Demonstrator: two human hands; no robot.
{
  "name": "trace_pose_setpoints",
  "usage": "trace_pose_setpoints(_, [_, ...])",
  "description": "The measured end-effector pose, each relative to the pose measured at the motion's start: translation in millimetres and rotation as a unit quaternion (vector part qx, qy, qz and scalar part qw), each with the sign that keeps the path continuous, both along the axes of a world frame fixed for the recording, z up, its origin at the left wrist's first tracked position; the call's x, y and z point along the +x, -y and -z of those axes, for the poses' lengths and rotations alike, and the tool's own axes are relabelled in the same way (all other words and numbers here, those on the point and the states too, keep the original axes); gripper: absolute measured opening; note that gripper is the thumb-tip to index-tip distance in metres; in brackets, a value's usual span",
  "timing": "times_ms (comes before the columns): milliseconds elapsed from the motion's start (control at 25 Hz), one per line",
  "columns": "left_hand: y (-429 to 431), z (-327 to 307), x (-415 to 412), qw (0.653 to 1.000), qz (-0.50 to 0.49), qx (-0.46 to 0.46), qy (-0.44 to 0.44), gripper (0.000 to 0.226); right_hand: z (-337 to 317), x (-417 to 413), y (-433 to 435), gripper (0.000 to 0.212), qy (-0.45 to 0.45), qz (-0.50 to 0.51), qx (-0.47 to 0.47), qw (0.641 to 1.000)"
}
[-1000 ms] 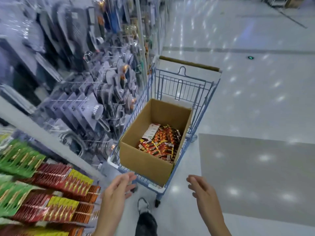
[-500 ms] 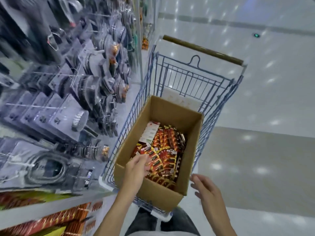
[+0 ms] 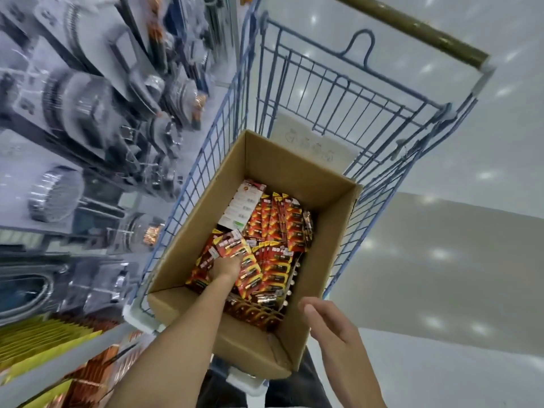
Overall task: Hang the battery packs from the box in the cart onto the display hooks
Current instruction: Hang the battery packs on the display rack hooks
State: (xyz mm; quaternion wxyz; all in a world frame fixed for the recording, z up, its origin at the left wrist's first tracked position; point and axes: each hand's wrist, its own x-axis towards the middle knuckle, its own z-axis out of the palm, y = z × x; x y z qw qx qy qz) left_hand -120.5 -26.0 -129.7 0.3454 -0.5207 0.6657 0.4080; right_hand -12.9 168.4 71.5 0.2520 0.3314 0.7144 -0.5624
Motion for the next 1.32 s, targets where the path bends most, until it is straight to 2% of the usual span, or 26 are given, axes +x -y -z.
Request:
trace_pose_setpoints(80, [-8.6, 3.1, 0.5, 0.999, 0.014, -0.029, 0.014, 0.082, 4.7, -5.8, -1.2, 0.016, 0.019, -0.013, -0.005, 1.0])
trace_pose_setpoints(160, [-20.5, -4.0, 3.6, 0.998, 0.019, -0.056, 0.015, 0.087, 7.8, -10.5, 0.7, 0.016, 0.034, -0.028, -0.013, 0.999])
trace_pose_setpoints(280, [-35.2, -5.9, 7.2, 0.996, 0.029, -0.085, -0.01, 0.063, 11.7, -14.3, 1.4, 0.015, 0.048, -0.036, -0.021, 0.998])
trace_pose_setpoints(360, [-39.1, -3.3, 9.1, 0.996, 0.013, -0.079, -0.051, 0.044, 11.8, -15.9, -3.4, 0.015, 0.045, -0.036, -0.025, 0.998])
trace_pose_setpoints(440, [-35.7, -12.0, 8.2, 0.994, 0.001, -0.065, -0.091, 0.034, 7.8, -20.0, -9.6, 0.016, 0.032, -0.041, -0.023, 0.998])
trace_pose_setpoints(520, [-25.5, -29.9, 8.1, 0.99, -0.025, -0.029, -0.133, 0.026, 5.5, -26.0, -17.2, 0.015, 0.021, -0.041, -0.019, 0.999])
trace_pose_setpoints(600, [-9.6, -58.8, 11.2, 0.982, -0.059, 0.046, -0.17, 0.024, 6.2, -32.2, -23.1, 0.015, 0.014, -0.042, -0.012, 0.999])
trace_pose_setpoints(760, [24.3, -133.0, 24.1, 0.95, -0.099, 0.179, -0.237, 0.037, 21.8, -47.8, -26.2, 0.014, 0.002, -0.068, 0.006, 0.998])
trace_pose_setpoints(960, [62.6, -180.8, 61.2, 0.92, -0.146, 0.216, -0.292, 0.052, 64.4, -75.4, -6.7, 0.015, 0.034, -0.118, 0.0, 0.992])
trace_pose_setpoints(1120, [82.0, -197.2, 88.4, 0.907, -0.192, 0.203, -0.314, 0.052, 101.6, -88.6, 23.3, 0.022, 0.055, -0.217, 0.006, 0.975])
trace_pose_setpoints(1240, [88.2, -198.2, 97.1, 0.908, -0.207, 0.184, -0.314, 0.051, 132.4, -88.6, 50.3, 0.031, 0.099, -0.347, 0.002, 0.933])
trace_pose_setpoints(1320, [89.5, -195.6, 97.9, 0.906, -0.223, 0.176, -0.312, 0.048, 153.3, -88.3, 69.6, 0.029, 0.097, -0.402, 0.022, 0.91])
